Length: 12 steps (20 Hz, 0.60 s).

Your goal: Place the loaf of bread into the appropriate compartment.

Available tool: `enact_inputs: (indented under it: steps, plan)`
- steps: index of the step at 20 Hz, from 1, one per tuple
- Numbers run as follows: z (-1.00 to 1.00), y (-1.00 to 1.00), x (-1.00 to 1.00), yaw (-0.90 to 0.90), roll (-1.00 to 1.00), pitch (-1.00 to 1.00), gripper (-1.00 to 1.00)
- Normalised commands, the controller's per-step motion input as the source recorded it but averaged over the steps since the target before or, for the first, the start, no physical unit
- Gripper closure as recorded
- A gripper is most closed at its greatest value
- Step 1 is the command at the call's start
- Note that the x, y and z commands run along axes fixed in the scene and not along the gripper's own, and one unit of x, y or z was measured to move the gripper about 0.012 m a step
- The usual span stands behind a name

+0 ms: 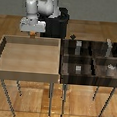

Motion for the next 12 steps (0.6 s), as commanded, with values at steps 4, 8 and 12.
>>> enact_inputs:
  steps: [4, 8, 12]
  plan:
    - [0.0, 1.0, 0.0, 0.0, 0.0, 0.0, 1.0]
    - [0.0, 1.0, 0.0, 0.0, 0.0, 0.0, 1.0]
    - [0.0, 1.0, 0.0, 0.0, 0.0, 0.0, 1.0]
